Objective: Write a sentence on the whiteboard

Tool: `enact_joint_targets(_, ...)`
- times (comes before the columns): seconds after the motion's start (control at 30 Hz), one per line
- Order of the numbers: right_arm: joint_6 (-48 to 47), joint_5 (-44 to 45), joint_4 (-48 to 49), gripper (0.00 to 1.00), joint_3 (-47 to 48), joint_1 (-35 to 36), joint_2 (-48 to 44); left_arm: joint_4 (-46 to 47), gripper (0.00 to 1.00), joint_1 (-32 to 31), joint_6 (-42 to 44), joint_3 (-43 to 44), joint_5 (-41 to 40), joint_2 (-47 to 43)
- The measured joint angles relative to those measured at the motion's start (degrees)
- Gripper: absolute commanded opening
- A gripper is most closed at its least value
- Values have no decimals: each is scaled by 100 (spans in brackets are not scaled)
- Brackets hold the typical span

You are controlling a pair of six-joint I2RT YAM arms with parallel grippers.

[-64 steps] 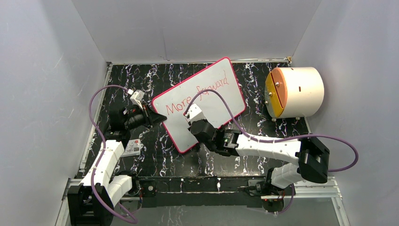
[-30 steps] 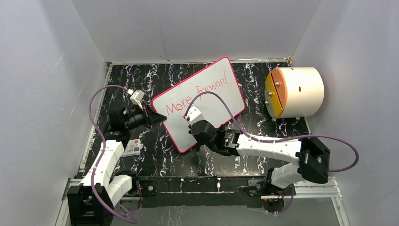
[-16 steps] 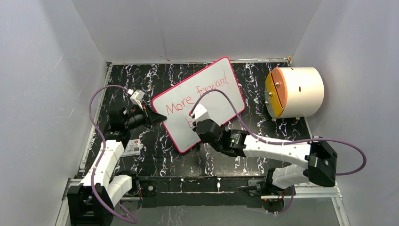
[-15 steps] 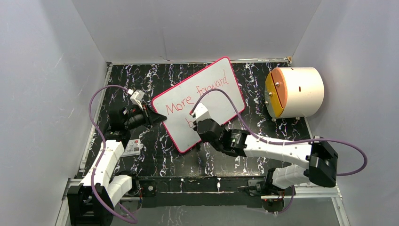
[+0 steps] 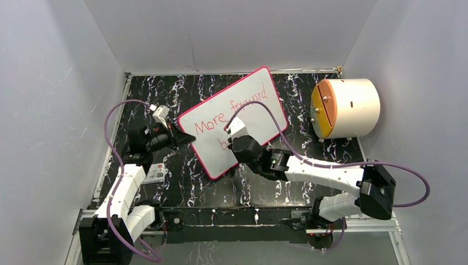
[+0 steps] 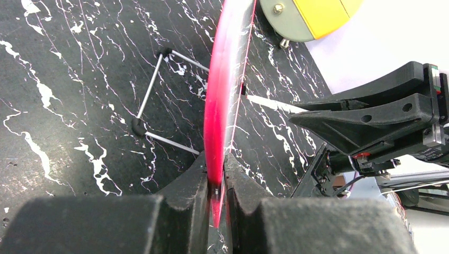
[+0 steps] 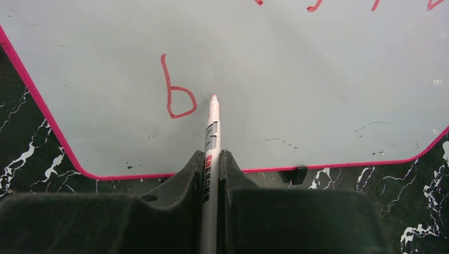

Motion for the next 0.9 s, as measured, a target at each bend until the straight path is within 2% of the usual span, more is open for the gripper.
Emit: enact_joint_targets(0.9,-66,-129,153,0,0,-50,238,15,0,0,0,9,20,46)
